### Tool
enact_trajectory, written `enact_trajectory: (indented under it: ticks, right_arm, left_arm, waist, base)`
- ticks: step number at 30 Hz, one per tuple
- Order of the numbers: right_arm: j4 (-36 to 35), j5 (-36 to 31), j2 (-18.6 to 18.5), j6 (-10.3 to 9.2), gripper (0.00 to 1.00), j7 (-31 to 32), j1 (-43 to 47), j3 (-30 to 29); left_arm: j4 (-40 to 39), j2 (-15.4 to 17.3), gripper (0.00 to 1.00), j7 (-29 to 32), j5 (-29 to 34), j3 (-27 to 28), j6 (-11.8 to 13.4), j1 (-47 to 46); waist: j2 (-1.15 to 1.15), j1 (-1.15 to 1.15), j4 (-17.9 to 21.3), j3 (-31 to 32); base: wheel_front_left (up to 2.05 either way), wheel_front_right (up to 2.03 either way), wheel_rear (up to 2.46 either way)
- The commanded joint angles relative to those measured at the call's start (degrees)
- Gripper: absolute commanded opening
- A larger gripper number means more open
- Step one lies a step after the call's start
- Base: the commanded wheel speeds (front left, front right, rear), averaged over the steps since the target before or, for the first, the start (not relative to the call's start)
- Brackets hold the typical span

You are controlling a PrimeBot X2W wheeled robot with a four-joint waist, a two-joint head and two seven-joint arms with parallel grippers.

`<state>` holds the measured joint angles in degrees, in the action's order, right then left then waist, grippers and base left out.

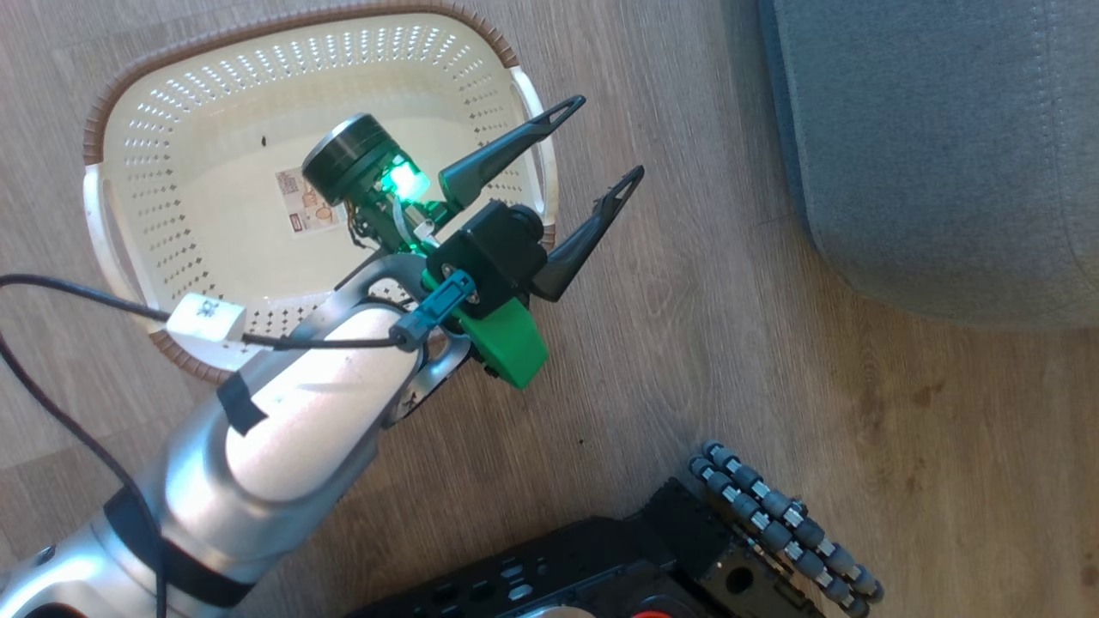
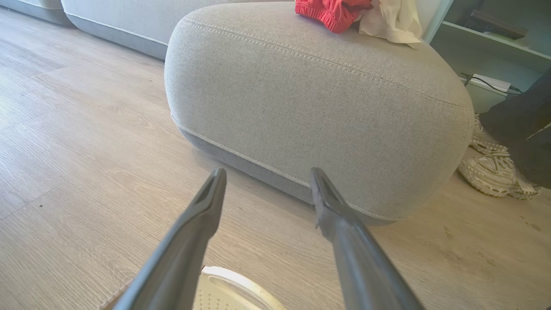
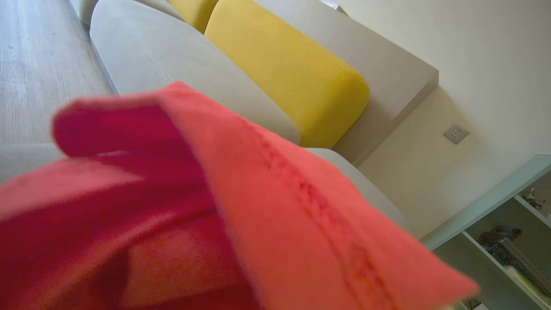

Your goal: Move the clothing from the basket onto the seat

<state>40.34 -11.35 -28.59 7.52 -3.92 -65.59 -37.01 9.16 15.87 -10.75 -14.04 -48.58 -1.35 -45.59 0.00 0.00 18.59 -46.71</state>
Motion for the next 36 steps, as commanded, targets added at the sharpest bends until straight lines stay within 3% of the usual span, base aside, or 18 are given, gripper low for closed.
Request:
enact_trajectory:
  ticks: [1,2,3,4,5,10,14,20,25,36]
  right_arm:
    - [0.39,0.67,-1.47,-0.03,0.00,-1.50,2.71,-0.47]
    - [1.93,1.36,-0.98,-0.03,0.18,-2.60,3.47,-0.58]
    - [3.55,1.50,-0.83,-0.03,0.45,-3.56,4.40,0.09]
    - [5.25,2.04,-0.63,-0.03,0.85,-4.58,5.08,0.77]
    - [7.02,2.50,-0.51,-0.03,1.00,-5.59,5.74,1.67]
    - [14.21,3.94,-1.19,-0.03,1.00,-10.00,8.89,10.11]
    - [15.27,5.84,-0.12,-0.03,1.00,-10.99,12.03,17.59]
    - [8.34,10.27,3.22,-0.03,1.00,-11.06,17.70,25.32]
    - [1.84,14.41,6.05,-0.03,1.00,-11.07,24.74,31.93]
    - [-4.69,20.17,8.36,-0.03,1.00,-11.08,32.96,41.67]
  left_arm:
    - [-1.91,0.51,1.00,-0.59,0.35,0.88,-0.06,-0.56]
    - [-1.81,0.54,1.00,-0.64,0.27,0.92,-0.05,-0.64]
    - [-1.68,0.57,1.00,-0.71,0.18,0.97,-0.04,-0.71]
    - [-1.53,0.59,1.00,-0.78,0.08,1.02,0.00,-0.76]
    - [-1.39,0.58,1.00,-0.90,-0.02,1.07,0.04,-0.79]
    - [-0.38,0.08,1.00,-1.74,-0.50,1.26,0.25,-0.97]
    - [0.67,-0.59,1.00,-2.80,-1.24,1.97,0.77,-0.67]
    - [2.19,-1.80,1.00,-3.75,-2.00,2.63,1.16,0.08]
    - [3.44,-3.66,1.00,-4.20,-2.66,3.99,1.42,1.79]
    - [2.52,-6.75,1.00,-4.24,-1.83,10.90,0.96,8.08]
  waist:
    - [0.00,0.00,-0.06,-0.22]
    - [0.00,0.00,-0.06,-0.22]
    - [0.00,0.00,-0.08,-0.14]
    - [0.00,0.00,-0.08,-0.02]
    - [0.00,0.00,-0.09,0.23]
    - [0.00,0.00,-0.44,1.85]
    - [0.00,0.00,-1.18,4.01]
    - [0.00,0.00,-3.01,7.19]
    - [0.00,0.00,-6.72,11.80]
    - [0.00,0.00,-14.33,19.55]
  base:
    - [0.00,0.00,0.00]
    - [0.00,0.00,0.00]
    - [0.00,0.00,0.00]
    - [0.00,0.00,0.00]
    - [0.00,0.00,0.00]
    - [0.00,0.00,0.00]
    - [0.00,0.00,0.00]
    - [0.00,0.00,0.00]
    - [0.00,0.00,0.00]
    - [0.00,0.00,0.00]
